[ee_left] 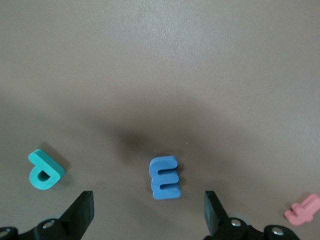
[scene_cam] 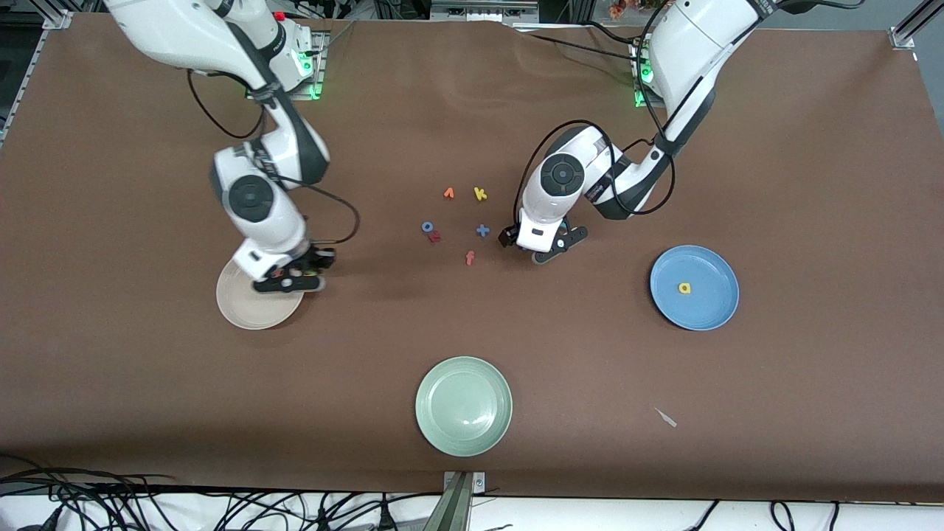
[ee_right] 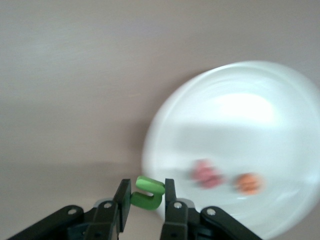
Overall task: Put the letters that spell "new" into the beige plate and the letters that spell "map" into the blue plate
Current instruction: 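Place the green letter on the white plate while the left gripper grasps the blue E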
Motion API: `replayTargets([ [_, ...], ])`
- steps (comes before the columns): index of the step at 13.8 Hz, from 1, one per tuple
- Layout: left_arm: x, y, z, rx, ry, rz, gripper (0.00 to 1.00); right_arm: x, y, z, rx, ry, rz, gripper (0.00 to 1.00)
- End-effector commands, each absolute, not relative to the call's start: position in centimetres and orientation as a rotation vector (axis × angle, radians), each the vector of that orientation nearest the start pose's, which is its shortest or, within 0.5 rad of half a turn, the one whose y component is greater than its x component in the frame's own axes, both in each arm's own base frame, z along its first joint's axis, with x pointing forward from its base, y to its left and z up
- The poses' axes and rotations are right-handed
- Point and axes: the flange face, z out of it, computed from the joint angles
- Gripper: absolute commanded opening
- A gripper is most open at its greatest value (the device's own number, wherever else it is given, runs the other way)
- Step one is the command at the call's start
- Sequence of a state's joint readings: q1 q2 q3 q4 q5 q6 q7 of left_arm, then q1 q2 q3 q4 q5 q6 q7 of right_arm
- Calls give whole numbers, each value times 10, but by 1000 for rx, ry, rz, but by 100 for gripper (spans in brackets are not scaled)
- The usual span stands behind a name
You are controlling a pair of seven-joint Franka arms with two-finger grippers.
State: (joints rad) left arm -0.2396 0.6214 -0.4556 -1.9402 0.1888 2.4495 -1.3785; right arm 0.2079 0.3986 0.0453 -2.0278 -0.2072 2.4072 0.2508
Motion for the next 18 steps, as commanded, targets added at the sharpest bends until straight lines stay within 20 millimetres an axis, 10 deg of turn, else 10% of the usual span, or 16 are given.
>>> replayTargets([
  [1, 489, -396, 178, -2998, -1028, 155, 89, 583, 98, 252, -3260, -389, 15, 15],
  [7, 488, -405, 171, -2952, -1120, 124, 63, 591, 83, 247, -3252, -357, -26, 62],
  [11, 488, -404, 169, -2947, -1121, 120, 40, 601, 84, 268, -3251, -312, -19, 68],
  [18, 493, -397, 166, -2946, -1061, 74, 0, 616, 109, 382, -3175, -108, 74, 80],
])
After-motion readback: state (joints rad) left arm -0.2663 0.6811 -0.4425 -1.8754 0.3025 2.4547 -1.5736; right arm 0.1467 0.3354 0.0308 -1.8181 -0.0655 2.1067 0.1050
